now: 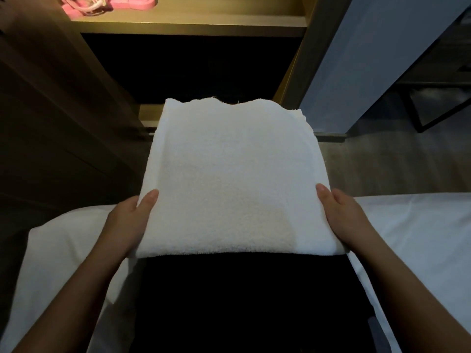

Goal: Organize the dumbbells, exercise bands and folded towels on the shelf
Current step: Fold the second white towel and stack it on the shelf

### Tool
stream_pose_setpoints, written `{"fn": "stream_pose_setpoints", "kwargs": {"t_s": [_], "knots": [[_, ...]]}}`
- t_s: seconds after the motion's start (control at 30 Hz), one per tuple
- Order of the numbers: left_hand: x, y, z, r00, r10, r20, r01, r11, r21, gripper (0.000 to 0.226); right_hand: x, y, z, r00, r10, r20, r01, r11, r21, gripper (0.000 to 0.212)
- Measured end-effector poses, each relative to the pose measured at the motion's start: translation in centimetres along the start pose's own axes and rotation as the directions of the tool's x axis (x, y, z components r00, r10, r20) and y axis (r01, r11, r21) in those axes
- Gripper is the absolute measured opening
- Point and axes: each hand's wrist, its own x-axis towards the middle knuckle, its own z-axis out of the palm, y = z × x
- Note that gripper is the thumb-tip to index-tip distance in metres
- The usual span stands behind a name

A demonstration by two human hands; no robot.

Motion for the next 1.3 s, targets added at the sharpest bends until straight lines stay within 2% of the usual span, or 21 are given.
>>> {"fn": "stream_pose_setpoints", "kwargs": {"t_s": [0.17,0.23,0.27,0.33,0.37,0.47,0.53,0.6,0.67,0.73,0.83,0.87,0.93,1.03,1.13,1.2,1.23,1.27,1.3], "knots": [[-0.5,-0.8,0.3,0.982,0.123,-0.144,-0.113,0.991,0.075,0.035,-0.4,0.4,0.4,0.992,-0.056,-0.112,0.056,0.998,-0.001,0.042],[-1.5,-1.8,-0.2,0.932,0.296,-0.211,-0.271,0.952,0.140,0.031,-1.1,1.3,0.2,0.974,-0.148,-0.173,0.150,0.989,0.000,0.043],[-2.2,-2.4,-0.6,0.873,0.438,-0.214,-0.402,0.895,0.193,0.034,-1.6,2.0,0.1,0.950,-0.233,-0.209,0.236,0.972,-0.015,0.046],[-3.2,-3.3,-1.3,0.714,0.694,-0.094,-0.642,0.702,0.308,0.042,-2.5,3.0,-0.1,0.867,-0.452,-0.209,0.442,0.892,-0.097,0.054],[-3.5,-3.5,-1.5,0.636,0.772,-0.002,-0.723,0.596,0.350,0.049,-3.0,3.1,-0.3,0.816,-0.555,-0.162,0.535,0.831,-0.149,0.059],[-3.6,-3.3,-0.7,0.479,0.836,0.270,-0.835,0.337,0.435,0.071,-4.2,2.2,0.1,0.673,-0.736,0.073,0.719,0.627,-0.300,0.074],[-3.2,-2.6,0.1,0.432,0.813,0.390,-0.844,0.212,0.492,0.085,-4.4,1.5,1.1,0.579,-0.786,0.217,0.786,0.466,-0.407,0.080],[-2.9,-1.9,0.5,0.422,0.792,0.440,-0.832,0.146,0.536,0.095,-4.3,1.2,1.9,0.532,-0.787,0.312,0.787,0.325,-0.524,0.087],[-3.0,-1.6,0.4,0.393,0.813,0.430,-0.832,0.114,0.543,0.087,-4.1,1.3,2.1,0.533,-0.785,0.315,0.776,0.306,-0.551,0.091],[-3.0,-1.6,-0.1,0.369,0.843,0.392,-0.851,0.137,0.506,0.071,-4.6,1.0,1.6,0.546,-0.798,0.253,0.769,0.359,-0.528,0.083],[-3.1,0.4,-1.9,0.400,0.840,0.367,-0.852,0.192,0.488,0.055,-5.3,-0.7,-0.4,0.585,-0.791,0.181,0.759,0.454,-0.466,0.055],[-3.2,1.5,-2.8,0.436,0.809,0.395,-0.852,0.228,0.472,0.051,-5.2,-1.6,-1.4,0.598,-0.772,0.214,0.767,0.474,-0.433,0.048],[-3.6,3.7,-4.4,0.514,0.689,0.512,-0.852,0.337,0.401,0.040,-4.8,-3.3,-3.7,0.604,-0.705,0.373,0.795,0.504,-0.337,0.040],[-4.0,6.6,-6.3,0.473,0.493,0.731,-0.853,0.466,0.238,0.025,-4.4,-5.3,-6.7,0.541,-0.575,0.614,0.792,0.594,-0.141,0.034],[-3.5,8.9,-7.6,0.324,0.243,0.914,-0.734,0.674,0.081,0.035,-3.3,-6.9,-8.4,0.409,-0.396,0.822,0.609,0.789,0.078,0.032],[-2.4,10.4,-8.6,0.273,0.112,0.956,-0.644,0.759,0.095,0.050,-1.9,-7.9,-9.1,0.346,-0.323,0.881,0.501,0.857,0.117,0.040],[-2.1,11.2,-9.0,0.276,0.072,0.959,-0.633,0.764,0.124,0.054,-1.1,-8.4,-9.3,0.349,-0.308,0.885,0.479,0.870,0.114,0.042],[-1.7,12.0,-9.4,0.309,0.064,0.949,-0.643,0.749,0.159,0.059,-0.3,-8.9,-9.3,0.381,-0.305,0.873,0.461,0.881,0.106,0.040],[-1.2,12.6,-9.7,0.375,0.085,0.923,-0.664,0.719,0.203,0.067,0.3,-9.3,-9.4,0.436,-0.310,0.845,0.443,0.891,0.099,0.034]]}}
